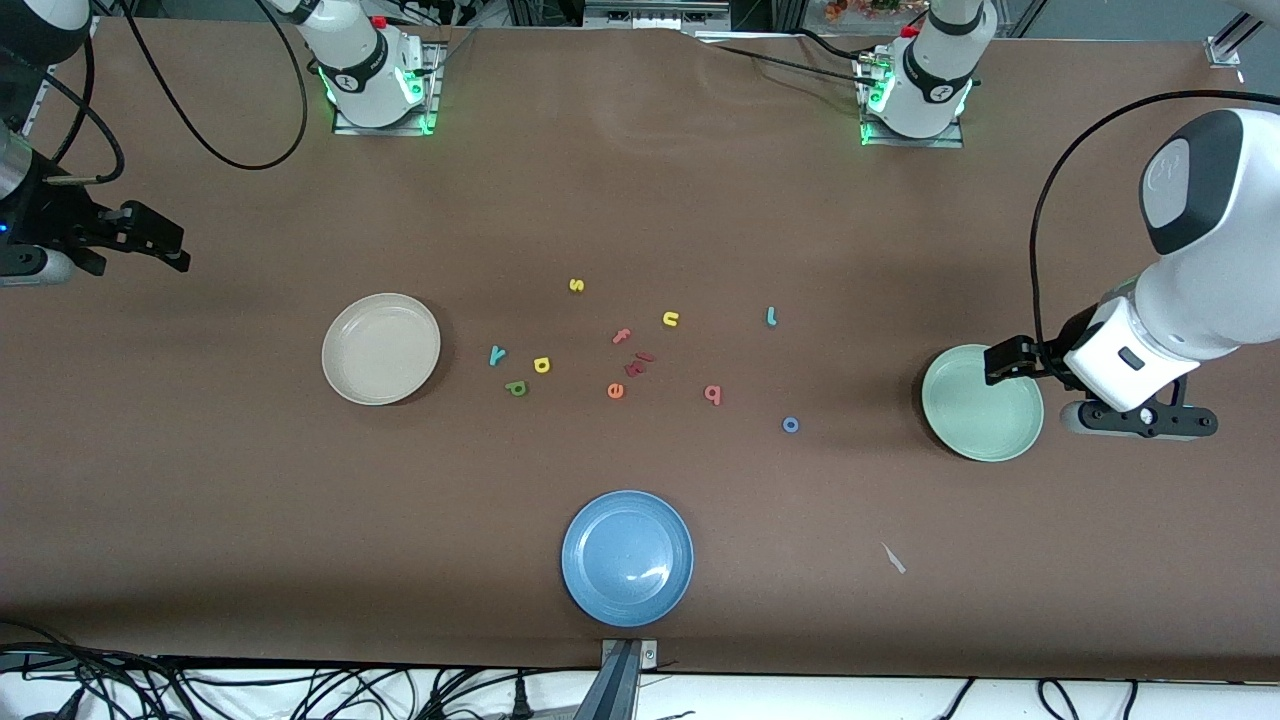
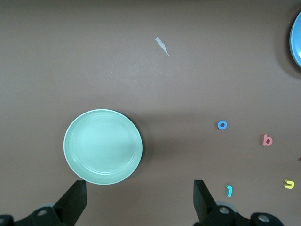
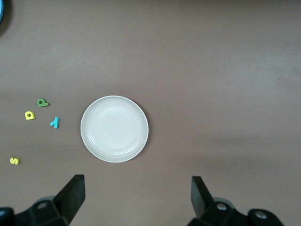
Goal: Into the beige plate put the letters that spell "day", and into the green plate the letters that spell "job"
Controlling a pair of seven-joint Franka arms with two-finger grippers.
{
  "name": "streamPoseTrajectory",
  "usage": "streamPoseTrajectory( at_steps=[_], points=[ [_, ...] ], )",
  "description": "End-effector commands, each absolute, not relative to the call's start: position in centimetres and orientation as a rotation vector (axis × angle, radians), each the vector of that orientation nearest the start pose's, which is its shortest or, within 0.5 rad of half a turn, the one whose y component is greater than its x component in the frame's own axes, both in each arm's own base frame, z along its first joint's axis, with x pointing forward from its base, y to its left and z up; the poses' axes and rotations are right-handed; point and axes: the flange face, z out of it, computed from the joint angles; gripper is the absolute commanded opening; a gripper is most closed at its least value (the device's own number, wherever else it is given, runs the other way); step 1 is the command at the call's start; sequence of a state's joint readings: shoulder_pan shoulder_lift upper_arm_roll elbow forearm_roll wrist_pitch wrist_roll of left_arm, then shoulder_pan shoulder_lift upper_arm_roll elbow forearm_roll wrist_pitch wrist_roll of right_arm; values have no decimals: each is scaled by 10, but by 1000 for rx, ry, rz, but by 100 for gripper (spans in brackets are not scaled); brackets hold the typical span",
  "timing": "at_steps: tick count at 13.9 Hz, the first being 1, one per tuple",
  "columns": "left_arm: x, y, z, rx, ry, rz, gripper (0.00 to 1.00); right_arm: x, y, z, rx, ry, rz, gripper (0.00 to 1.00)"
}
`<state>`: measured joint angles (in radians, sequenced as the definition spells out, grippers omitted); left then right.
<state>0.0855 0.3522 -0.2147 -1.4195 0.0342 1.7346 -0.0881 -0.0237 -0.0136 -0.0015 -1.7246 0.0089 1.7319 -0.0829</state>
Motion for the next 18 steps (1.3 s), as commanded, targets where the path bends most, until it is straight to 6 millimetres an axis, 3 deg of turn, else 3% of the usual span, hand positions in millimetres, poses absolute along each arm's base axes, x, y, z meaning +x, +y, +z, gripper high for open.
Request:
streamPoseTrajectory(
  at_steps=[1, 18],
  points=[
    [660, -61, 501, -3198, 85, 40, 100, 563, -13, 578, -3118, -64, -50, 100],
    [659, -71, 500, -3204, 86, 52, 100, 566, -15, 574, -3122, -62, -47, 100]
  ],
)
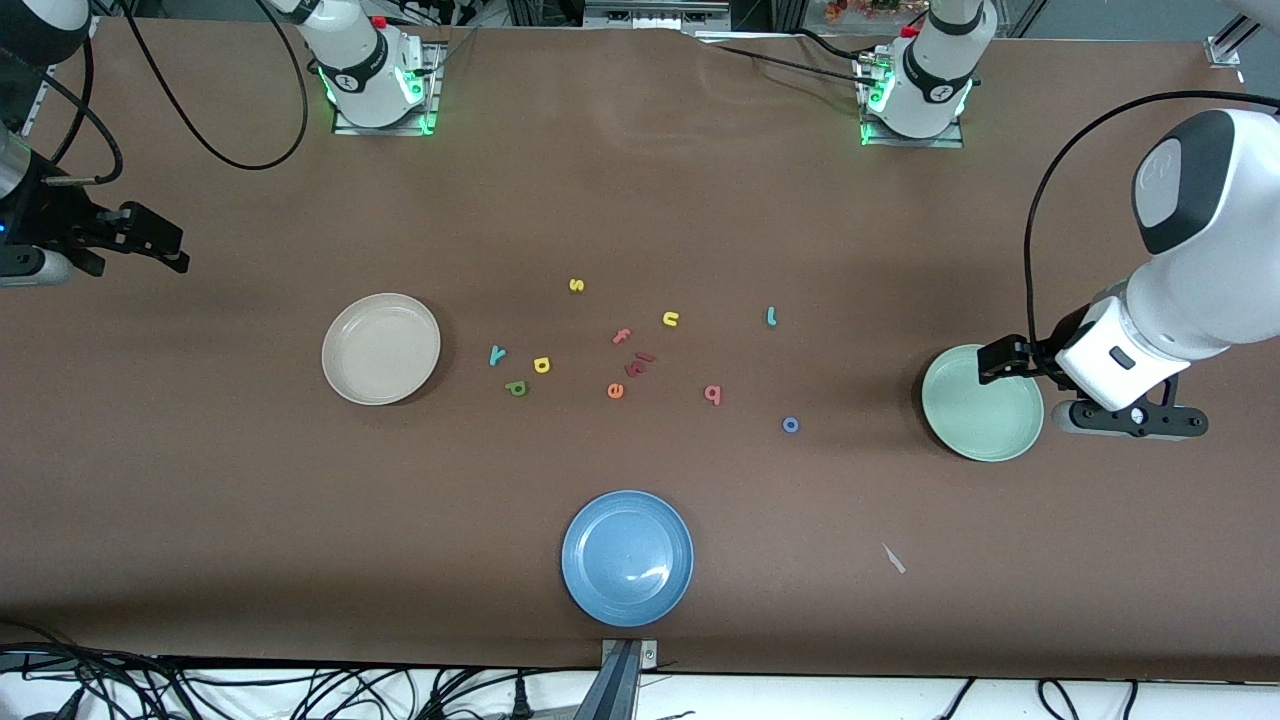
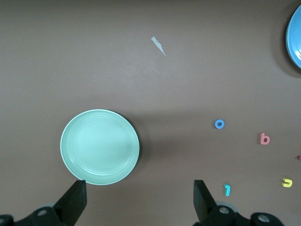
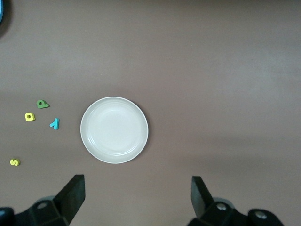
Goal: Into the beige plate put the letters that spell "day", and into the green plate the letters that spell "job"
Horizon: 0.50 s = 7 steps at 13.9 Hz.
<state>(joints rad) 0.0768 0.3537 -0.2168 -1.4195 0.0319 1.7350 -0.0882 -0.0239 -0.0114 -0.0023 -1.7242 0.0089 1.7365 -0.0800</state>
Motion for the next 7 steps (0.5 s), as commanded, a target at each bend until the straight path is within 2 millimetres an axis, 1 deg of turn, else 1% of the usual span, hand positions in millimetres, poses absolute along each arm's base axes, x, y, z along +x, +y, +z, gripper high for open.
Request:
streamPoseTrajectory(
  at_steps=[1, 5, 7],
  points=[
    [659, -71, 499, -3202, 91, 55, 100, 566, -14, 574, -3124, -65, -45, 100],
    [659, -77, 497, -3203, 98, 60, 100, 565, -15, 576, -3119, -69, -43, 100],
    [660, -85, 490, -3203, 110, 78, 100, 565, -15, 575, -3119, -69, -40, 100]
  ],
)
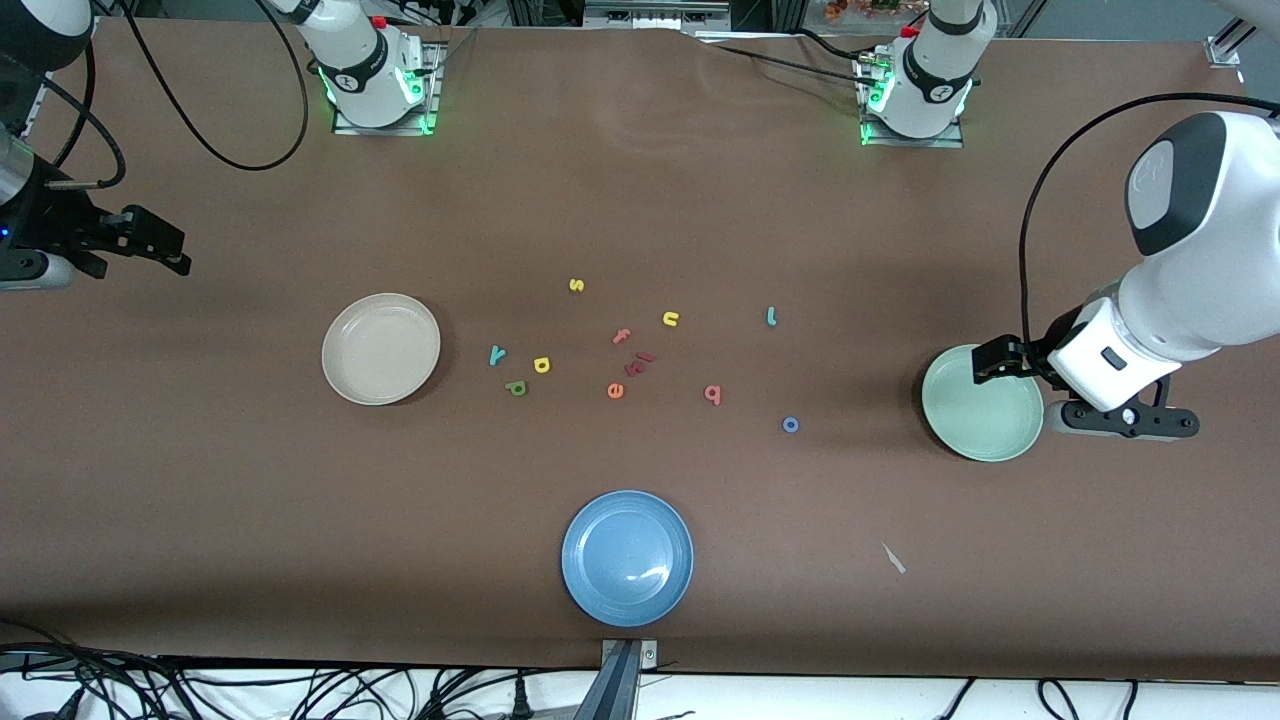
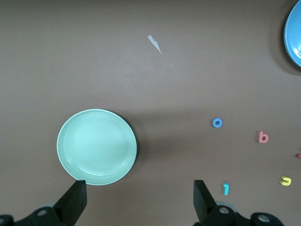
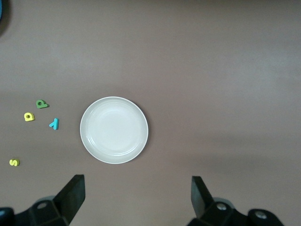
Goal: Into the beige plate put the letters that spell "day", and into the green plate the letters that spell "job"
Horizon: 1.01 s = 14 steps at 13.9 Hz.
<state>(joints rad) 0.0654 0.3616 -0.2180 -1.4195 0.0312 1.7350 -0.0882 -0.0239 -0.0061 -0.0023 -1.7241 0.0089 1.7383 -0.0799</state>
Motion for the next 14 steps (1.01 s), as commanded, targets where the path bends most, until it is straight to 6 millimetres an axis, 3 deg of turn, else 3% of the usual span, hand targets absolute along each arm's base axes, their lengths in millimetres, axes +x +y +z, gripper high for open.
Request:
streamPoseTrajectory(
  at_steps=[1, 7, 14],
  points=[
    [660, -89, 487, -3203, 98, 89, 100, 565, -18, 574, -3118, -66, -36, 100],
    [652, -134, 447, -3245, 8, 228, 100, 566, -20, 574, -3117, -63, -48, 100],
    [657, -109, 460, -3127, 93, 139, 99, 565, -20, 574, -3113, -46, -36, 100]
  ],
)
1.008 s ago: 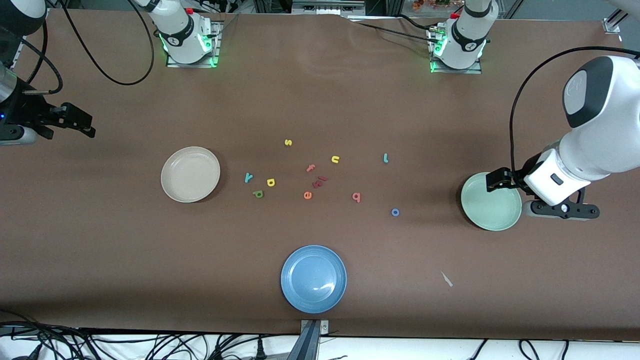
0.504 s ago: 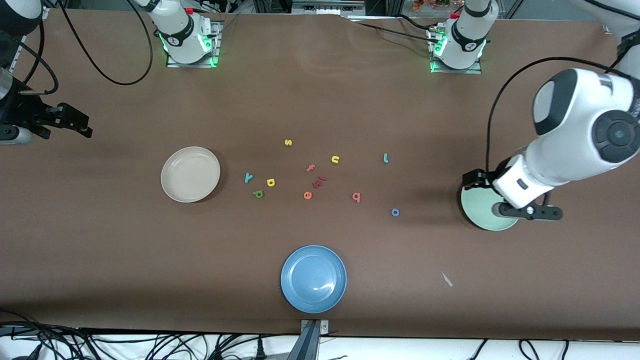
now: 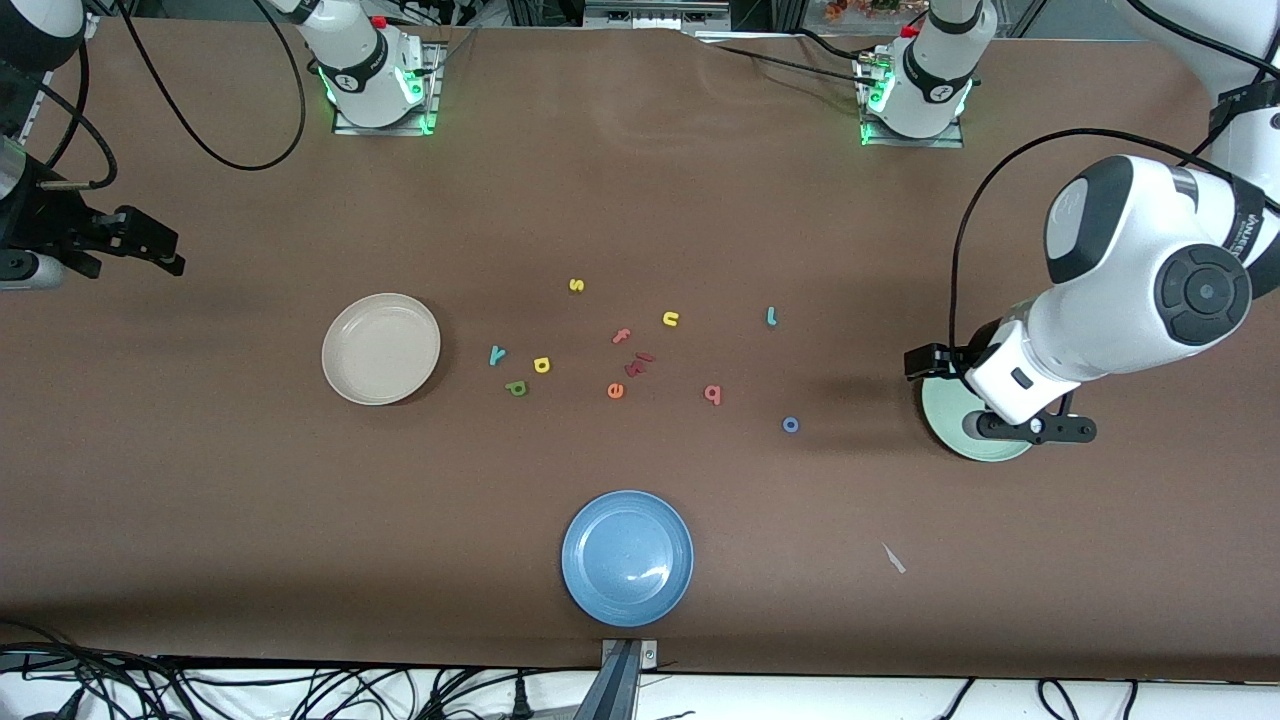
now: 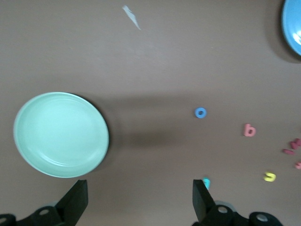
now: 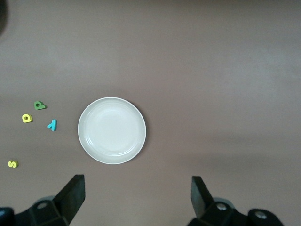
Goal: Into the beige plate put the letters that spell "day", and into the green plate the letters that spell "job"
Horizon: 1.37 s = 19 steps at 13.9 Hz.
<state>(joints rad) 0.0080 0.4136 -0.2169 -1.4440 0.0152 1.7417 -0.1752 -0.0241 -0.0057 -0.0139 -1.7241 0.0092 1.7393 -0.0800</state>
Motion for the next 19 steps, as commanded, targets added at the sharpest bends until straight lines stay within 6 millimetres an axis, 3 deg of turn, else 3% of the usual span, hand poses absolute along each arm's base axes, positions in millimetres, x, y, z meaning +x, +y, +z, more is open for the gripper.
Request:
streamPoseTrajectory(
  at_steps=[1, 5, 12, 19],
  points=[
    [659, -105, 464, -3103, 103, 119, 99, 564, -20, 574, -3113, -44, -34, 100],
    [659, -73, 477, -3116, 191, 111, 99, 564, -21, 573, -3113, -41, -29, 100],
    [653, -53, 486, -3109, 226, 151, 99, 564, -20, 573, -3113, -41, -26, 100],
    [653, -52, 487, -3111, 285, 149, 100, 565, -20, 572, -3113, -41, -29, 100]
  ],
)
